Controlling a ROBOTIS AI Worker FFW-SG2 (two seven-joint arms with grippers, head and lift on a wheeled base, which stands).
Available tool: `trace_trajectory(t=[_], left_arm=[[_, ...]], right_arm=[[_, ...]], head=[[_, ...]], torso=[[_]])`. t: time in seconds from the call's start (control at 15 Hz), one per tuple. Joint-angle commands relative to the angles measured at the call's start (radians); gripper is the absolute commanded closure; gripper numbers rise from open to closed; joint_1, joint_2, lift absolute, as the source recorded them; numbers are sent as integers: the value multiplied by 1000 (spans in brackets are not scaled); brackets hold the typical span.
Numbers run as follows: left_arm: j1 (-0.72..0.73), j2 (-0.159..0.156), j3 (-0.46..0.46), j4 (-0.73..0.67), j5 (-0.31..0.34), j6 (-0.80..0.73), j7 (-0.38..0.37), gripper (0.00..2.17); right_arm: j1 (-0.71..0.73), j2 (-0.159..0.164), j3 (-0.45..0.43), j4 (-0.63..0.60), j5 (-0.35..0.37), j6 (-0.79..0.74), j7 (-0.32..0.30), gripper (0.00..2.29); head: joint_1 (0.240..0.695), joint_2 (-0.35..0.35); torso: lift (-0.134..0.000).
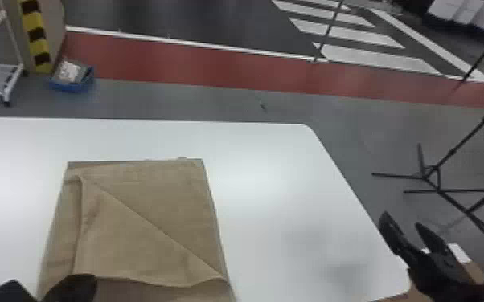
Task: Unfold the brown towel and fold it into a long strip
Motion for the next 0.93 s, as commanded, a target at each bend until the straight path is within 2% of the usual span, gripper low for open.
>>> trace_trajectory(t=[0.0, 0.13, 0.2, 0.33, 0.4, 0.53, 0.67, 0.73, 0.87], left_arm=[[0, 16, 11, -25, 24, 2, 1, 1318], [-3, 39, 34, -28, 52, 2, 0, 1318], [-14, 54, 35, -27, 78, 5, 1, 1318], [-32, 83, 50, -25, 144, 5, 0, 1318], [-35, 89, 52, -25, 145, 5, 0, 1318], [-37, 98, 50, -22, 145, 5, -3, 1318], [-37, 102, 50, -19, 145, 5, -6, 1318], [-35, 103, 52, -17, 145, 5, -6, 1318], [-35, 106, 60, -10, 150, 5, -6, 1315]], right_arm=[[-63, -2, 68, -60, 75, 109, 10, 80], [-178, -8, 127, -60, 121, 272, 87, 80], [-222, -11, 147, -52, 135, 333, 102, 80], [-350, -14, 234, 0, 254, 419, 98, 80], [-414, -14, 288, 42, 313, 447, 94, 80], [-567, -14, 400, 189, 415, 447, 96, 80], [-719, -14, 492, 358, 471, 441, 91, 90], [-793, -14, 549, 456, 500, 431, 82, 103], [-916, -11, 630, 638, 534, 410, 79, 120]], head=[[695, -350], [695, -350], [695, -350], [695, -350], [695, -342], [695, -297], [695, -242], [695, -189], [695, -143]], torso=[[-123], [-123], [-123], [-123], [-123], [-123], [-123], [-123], [-123]])
